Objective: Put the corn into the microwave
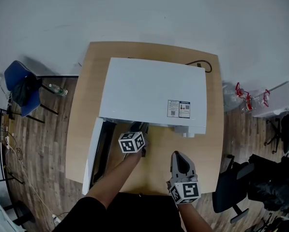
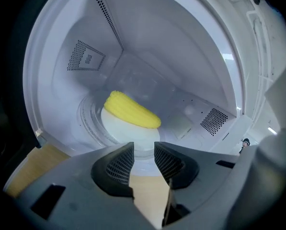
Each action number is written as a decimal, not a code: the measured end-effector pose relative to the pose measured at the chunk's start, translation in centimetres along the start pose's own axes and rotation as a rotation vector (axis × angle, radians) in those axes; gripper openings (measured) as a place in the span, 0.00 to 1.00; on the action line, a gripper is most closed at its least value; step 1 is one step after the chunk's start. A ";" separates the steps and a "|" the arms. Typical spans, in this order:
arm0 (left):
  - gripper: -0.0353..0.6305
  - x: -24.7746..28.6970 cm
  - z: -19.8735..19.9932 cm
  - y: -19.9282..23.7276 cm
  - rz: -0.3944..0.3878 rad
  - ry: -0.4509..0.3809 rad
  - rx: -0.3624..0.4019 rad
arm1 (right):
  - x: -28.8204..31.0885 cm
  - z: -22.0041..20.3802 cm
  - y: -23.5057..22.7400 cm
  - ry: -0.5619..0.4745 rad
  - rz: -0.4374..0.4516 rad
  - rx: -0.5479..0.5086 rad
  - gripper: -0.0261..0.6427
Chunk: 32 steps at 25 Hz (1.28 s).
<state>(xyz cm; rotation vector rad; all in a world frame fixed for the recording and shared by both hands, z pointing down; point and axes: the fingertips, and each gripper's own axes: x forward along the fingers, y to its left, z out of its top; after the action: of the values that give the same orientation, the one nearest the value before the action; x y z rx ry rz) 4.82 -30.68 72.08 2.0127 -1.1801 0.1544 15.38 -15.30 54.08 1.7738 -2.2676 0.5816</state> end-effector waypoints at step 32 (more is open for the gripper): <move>0.22 -18.2 2.6 -7.3 -0.189 -0.140 0.089 | -5.5 -1.4 4.5 -0.039 -0.015 -0.075 0.13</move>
<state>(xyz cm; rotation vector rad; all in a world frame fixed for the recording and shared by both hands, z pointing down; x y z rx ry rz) -0.32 -18.03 57.77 2.2309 -1.0759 -0.0295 12.39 -8.94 52.37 1.7801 -2.2678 0.4576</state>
